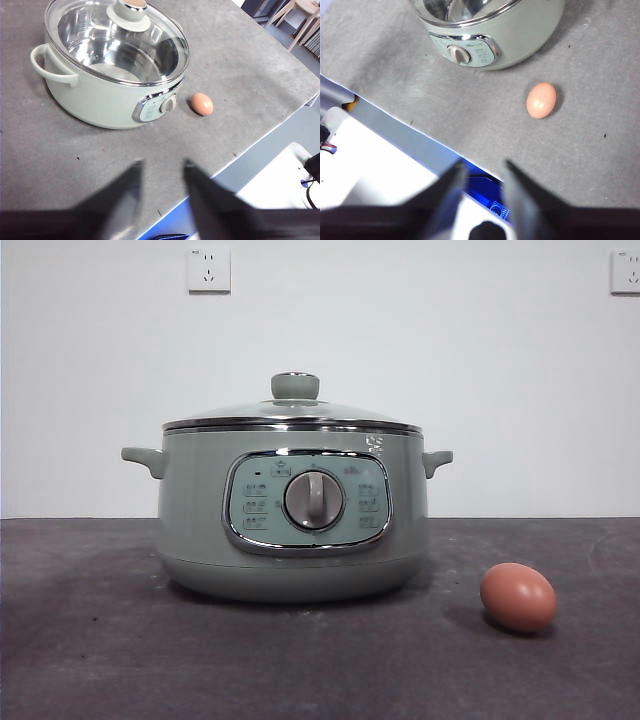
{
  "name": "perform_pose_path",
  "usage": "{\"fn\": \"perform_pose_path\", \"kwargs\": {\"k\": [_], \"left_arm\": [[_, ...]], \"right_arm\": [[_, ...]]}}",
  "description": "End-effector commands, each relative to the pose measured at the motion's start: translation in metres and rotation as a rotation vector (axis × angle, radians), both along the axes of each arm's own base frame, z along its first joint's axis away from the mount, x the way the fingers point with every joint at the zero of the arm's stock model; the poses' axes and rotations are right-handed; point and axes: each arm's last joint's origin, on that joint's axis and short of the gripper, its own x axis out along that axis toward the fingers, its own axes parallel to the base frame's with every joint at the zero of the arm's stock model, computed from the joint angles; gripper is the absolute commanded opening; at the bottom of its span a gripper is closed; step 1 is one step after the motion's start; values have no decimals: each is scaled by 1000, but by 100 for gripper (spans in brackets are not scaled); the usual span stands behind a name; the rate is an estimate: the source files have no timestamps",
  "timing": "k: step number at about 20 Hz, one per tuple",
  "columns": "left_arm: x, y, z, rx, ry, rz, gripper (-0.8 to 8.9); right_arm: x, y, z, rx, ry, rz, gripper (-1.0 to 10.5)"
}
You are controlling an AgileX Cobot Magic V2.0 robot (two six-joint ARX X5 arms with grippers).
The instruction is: Pick up the egg,open the lid,put the egg in the pot,close the lid
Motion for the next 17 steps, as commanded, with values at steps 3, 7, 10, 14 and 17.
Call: {"fn": "perform_pose_path", "kwargs": {"k": [3, 7, 10, 14, 17], "left_arm": [[1, 0, 1, -6, -9, -6, 674], [2, 0, 1, -6, -8, -6, 673], [2, 0, 1, -6, -8, -6, 673], [2, 0, 1, -6, -8, -6, 673], [2, 0, 1, -6, -8, -5, 673]], "right_arm": [[5, 1, 0, 1, 18, -6, 597], [17, 3, -3, -2, 40, -6, 595], [36, 5, -5, -2, 39, -6, 595], [73, 16, -19, -41, 117, 14, 594], [101, 36, -39, -142, 197, 36, 594]]}}
